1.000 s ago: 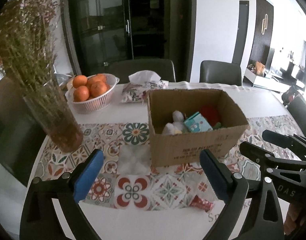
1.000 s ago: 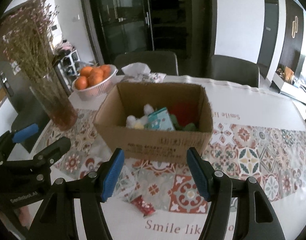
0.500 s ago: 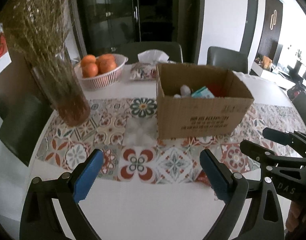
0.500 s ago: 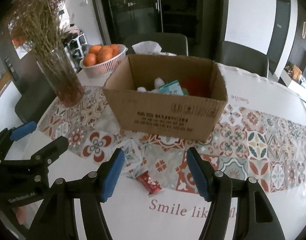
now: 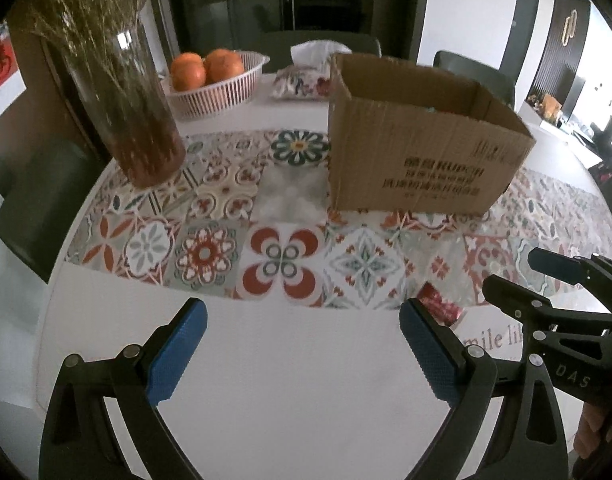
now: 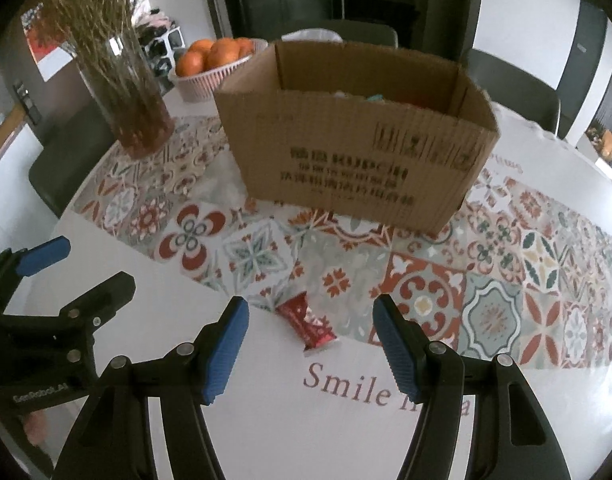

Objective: Organize soft objects
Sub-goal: 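Withdraw from the box and lower the right tool toward the small red candy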

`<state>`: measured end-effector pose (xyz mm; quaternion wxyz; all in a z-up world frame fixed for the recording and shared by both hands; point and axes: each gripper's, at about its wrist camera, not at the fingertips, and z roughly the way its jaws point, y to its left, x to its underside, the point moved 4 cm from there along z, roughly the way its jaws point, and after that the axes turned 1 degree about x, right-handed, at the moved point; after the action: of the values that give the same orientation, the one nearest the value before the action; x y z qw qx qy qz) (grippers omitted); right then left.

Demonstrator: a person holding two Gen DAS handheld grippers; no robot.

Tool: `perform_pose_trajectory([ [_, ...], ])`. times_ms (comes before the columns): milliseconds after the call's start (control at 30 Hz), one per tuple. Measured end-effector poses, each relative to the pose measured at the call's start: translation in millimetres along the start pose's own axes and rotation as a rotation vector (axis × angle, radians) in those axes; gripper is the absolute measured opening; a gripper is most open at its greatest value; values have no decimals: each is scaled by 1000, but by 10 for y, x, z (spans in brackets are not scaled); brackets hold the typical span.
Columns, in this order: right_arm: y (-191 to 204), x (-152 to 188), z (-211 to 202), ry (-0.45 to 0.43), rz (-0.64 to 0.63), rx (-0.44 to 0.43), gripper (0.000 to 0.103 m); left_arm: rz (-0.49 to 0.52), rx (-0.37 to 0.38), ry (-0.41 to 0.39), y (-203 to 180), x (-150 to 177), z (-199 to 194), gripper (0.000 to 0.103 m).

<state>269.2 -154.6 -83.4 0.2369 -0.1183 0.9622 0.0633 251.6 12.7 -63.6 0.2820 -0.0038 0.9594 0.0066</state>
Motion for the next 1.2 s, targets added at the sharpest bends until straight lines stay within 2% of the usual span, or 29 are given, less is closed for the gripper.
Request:
perform_pose_trajectory([
  [267,17,163,281,79,-27,-16,66,-2,-13,68,0,179,205,98],
  [600,59,290,620,164,-99,-15,66,-40,6,193,-11,433,563,98],
  [1100,64,273,996,193,-152,-35,64,-54,-7,274,-14,519,911,98],
  [1200,74,275,1045,194,-150,-45,60,-57,-16,279,-7,514,953,98],
])
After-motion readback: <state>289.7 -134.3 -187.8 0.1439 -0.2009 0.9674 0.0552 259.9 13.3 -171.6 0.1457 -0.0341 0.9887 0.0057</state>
